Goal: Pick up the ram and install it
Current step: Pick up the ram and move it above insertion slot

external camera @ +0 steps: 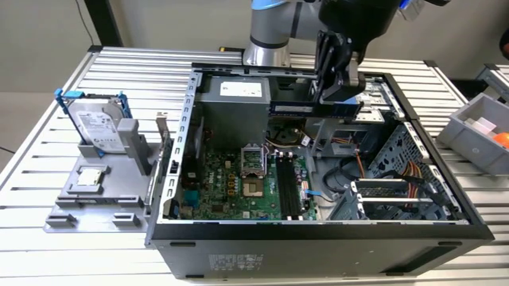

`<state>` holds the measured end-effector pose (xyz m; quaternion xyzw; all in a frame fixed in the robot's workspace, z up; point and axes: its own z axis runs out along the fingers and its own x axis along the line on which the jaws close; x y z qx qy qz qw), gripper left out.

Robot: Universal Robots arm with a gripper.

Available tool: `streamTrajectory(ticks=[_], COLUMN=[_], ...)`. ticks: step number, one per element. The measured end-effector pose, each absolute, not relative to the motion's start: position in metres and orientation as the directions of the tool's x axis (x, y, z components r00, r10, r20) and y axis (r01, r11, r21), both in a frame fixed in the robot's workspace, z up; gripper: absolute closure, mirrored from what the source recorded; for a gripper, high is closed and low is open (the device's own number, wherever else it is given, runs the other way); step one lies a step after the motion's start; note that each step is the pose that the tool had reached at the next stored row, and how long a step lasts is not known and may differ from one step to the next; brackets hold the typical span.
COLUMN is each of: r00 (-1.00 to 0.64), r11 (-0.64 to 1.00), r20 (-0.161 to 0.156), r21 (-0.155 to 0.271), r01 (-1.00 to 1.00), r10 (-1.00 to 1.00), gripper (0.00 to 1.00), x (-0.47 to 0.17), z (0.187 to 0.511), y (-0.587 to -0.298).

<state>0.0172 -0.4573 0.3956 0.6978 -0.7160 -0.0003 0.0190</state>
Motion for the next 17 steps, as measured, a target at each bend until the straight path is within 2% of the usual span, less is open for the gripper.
streamTrajectory(ticks=[17], r00=[-0.052], r11=[0.053], r20=[0.027], r21=[0.027], r01=[-0.998], r10=[-0.998], gripper=[1.0], x=[0.021], z=[0.3951], y=[-0.4503])
